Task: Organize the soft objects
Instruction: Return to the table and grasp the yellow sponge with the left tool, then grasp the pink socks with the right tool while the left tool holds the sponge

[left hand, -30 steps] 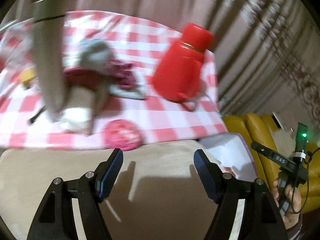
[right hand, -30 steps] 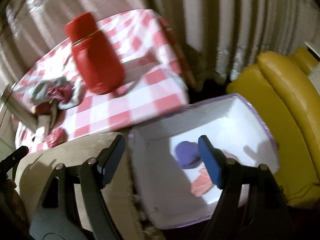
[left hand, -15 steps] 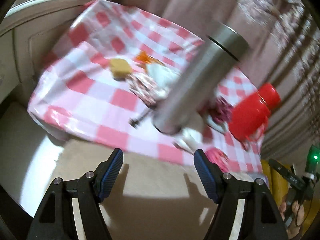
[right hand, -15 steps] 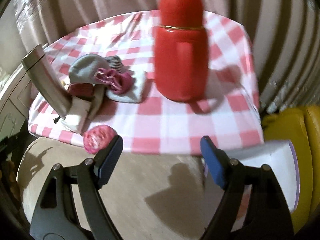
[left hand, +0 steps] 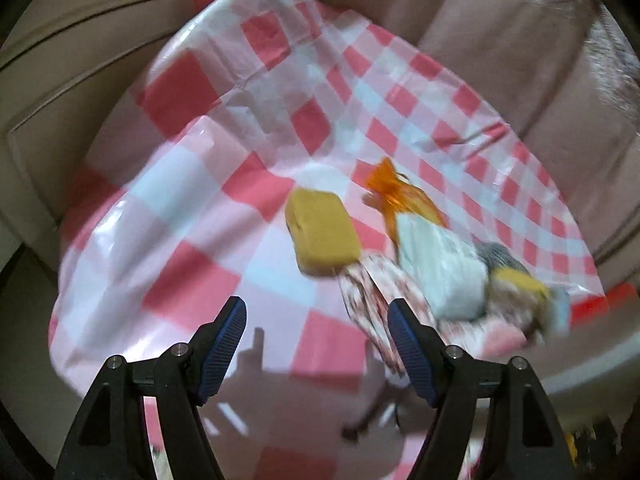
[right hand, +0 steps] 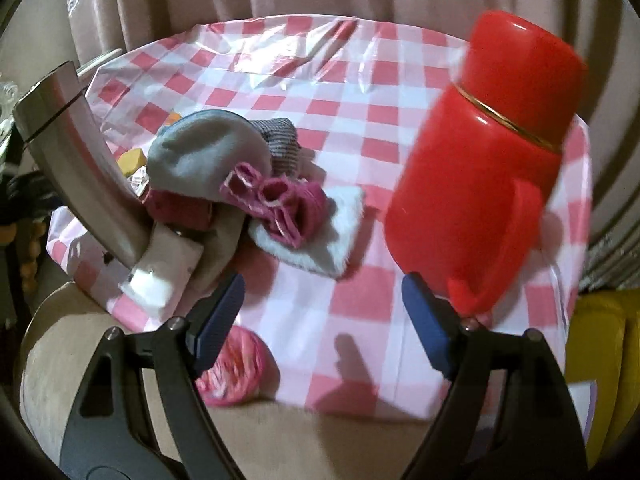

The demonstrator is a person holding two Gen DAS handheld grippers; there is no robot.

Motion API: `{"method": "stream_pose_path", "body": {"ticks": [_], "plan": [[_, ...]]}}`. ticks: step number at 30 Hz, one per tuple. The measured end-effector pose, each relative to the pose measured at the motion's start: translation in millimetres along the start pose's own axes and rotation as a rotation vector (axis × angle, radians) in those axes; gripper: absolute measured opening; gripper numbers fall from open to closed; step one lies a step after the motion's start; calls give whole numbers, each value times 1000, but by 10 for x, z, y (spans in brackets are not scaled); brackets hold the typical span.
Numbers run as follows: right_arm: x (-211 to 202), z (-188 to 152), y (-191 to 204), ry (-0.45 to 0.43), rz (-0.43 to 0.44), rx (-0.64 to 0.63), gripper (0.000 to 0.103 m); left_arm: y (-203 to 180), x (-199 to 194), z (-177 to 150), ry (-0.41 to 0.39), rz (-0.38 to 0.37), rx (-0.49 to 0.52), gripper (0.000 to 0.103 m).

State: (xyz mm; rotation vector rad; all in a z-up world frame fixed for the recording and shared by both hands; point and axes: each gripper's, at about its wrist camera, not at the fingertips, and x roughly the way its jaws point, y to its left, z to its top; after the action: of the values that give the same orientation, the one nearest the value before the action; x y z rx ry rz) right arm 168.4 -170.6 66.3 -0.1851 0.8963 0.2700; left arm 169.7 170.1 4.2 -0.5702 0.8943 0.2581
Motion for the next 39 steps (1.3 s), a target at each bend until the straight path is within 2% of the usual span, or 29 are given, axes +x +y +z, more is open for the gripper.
{"method": "stream_pose_path", "body": {"ticks": [5, 13, 21, 23, 25, 26, 27, 30, 32, 39], "plan": [[229, 153, 91, 10, 13, -48, 84, -62, 310, 283, 25, 21, -27, 75], [586, 291, 193, 43, 43, -87, 84, -130, 783, 540, 65, 110, -23, 77], [829, 394, 269, 41, 43, -128, 84, -325, 966, 540, 55, 200, 98, 77], [860, 415, 290, 34, 50, -134, 83, -374, 978, 512, 42, 238, 145, 63], [907, 425, 309, 36, 59, -139, 78, -402, 983, 510, 33, 266, 185, 44], [948, 420, 312, 45, 66, -135, 67, -392, 974, 513, 30, 270, 187, 40], [983, 411, 309, 56, 72, -129, 55, -376, 965, 519, 28, 268, 185, 31], [1000, 374, 282, 49, 95, -111, 44, -319, 932, 522, 24, 249, 166, 28], [966, 368, 266, 38, 99, -106, 40, -292, 909, 511, 20, 237, 154, 27], [785, 310, 140, 22, 139, -26, 36, -210, 697, 394, -2, 191, 122, 27]]}}
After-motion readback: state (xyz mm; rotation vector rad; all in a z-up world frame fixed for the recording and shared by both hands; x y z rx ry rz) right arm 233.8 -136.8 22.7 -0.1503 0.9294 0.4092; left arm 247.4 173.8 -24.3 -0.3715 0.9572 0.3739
